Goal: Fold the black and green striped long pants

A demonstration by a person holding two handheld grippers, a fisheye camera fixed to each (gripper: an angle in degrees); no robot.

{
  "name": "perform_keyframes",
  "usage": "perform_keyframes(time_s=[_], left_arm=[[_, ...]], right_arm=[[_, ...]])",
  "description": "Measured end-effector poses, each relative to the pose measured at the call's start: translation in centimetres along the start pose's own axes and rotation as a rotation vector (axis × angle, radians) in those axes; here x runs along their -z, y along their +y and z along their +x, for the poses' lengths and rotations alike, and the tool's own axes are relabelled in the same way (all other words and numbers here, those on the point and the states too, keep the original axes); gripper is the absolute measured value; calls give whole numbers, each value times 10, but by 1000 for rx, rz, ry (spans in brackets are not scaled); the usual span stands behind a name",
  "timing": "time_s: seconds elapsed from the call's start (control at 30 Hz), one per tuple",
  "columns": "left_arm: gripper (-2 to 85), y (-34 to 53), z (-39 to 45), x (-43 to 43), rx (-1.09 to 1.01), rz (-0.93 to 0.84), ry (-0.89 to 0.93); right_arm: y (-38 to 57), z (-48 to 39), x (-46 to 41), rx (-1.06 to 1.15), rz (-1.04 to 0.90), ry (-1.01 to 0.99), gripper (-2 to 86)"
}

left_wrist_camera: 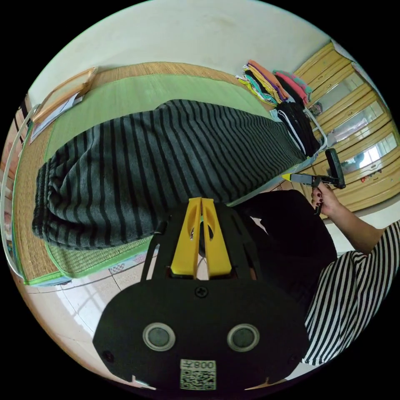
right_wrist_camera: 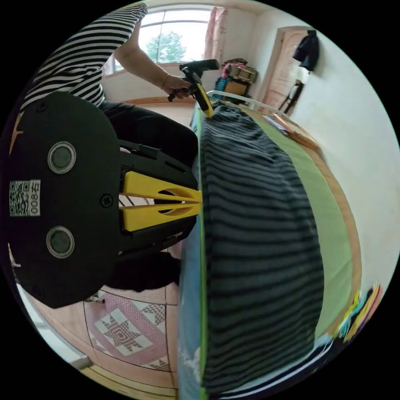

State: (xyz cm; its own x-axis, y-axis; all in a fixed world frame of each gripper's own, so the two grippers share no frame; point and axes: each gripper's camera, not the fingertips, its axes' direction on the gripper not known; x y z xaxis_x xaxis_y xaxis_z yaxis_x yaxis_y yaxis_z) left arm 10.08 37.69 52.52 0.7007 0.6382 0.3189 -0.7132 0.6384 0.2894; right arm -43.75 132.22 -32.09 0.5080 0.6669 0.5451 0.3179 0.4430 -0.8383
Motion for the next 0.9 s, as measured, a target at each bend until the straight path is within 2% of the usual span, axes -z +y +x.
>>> perform_keyframes(time_s=[0.17,0.33,0.57,0.9], left_arm=[[10,-78,39,-51,-178,-14,142],[22,-179,87,-130,-326,-78,282],[50,-312,159,-232,-497,-116,340],[55,-385,201,-328,-566,-184,347]], right_arm=[[50,145,96,-324,289,15,68],[80,230,145,-490,474,-1,107],[90,285,166,-522,518,79,131],[103,334,178,-551,543,-10,110]])
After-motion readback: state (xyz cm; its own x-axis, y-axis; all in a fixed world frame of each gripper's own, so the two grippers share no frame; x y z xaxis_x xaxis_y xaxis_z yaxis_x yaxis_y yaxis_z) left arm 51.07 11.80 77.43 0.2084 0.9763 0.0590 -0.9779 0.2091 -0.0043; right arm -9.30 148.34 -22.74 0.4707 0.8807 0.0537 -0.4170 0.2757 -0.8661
